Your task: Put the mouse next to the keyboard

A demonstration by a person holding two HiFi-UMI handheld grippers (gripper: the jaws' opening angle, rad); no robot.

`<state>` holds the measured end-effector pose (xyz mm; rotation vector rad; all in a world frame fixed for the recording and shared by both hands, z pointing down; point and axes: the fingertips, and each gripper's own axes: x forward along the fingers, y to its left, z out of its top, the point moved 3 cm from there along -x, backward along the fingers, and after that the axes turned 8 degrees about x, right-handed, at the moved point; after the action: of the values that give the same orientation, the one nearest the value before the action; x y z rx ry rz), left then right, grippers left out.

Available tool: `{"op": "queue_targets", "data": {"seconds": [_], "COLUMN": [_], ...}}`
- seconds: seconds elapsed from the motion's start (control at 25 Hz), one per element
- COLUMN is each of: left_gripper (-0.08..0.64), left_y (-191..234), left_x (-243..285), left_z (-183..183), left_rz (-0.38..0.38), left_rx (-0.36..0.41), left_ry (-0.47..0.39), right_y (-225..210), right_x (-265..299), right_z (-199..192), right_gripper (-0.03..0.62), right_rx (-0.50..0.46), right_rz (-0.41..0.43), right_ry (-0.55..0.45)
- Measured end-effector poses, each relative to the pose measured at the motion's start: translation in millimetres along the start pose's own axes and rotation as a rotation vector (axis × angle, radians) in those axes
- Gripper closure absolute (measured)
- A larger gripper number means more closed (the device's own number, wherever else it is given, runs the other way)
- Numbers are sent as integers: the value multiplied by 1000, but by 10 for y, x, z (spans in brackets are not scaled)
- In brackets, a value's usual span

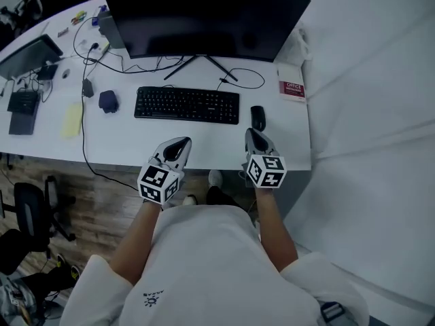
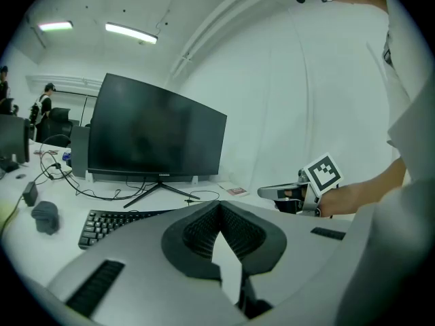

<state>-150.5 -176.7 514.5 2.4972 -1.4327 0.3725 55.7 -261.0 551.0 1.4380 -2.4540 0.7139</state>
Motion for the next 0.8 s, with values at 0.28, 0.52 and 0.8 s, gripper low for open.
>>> {"op": "queue_targets", "data": {"seconds": [0.28,0.52,0.8], "left_gripper": [554,554,554], "left_y": [-25,-56,-211], "left_x": [-546,-806,-762], "left_z": [-6,100,299], "left_rz": [-12,-47,-70], "left_rx": [38,54,54], "left_ry": [-49,-96,-145], "right_y": [465,751,774], "right_x": [-523,-999,-1299], "right_z": [-18,43,61], "right_gripper": [574,574,574], "right_rx": [22,26,18], "right_rz": [45,76,94], "right_ry": [-90,-165,-169]}}
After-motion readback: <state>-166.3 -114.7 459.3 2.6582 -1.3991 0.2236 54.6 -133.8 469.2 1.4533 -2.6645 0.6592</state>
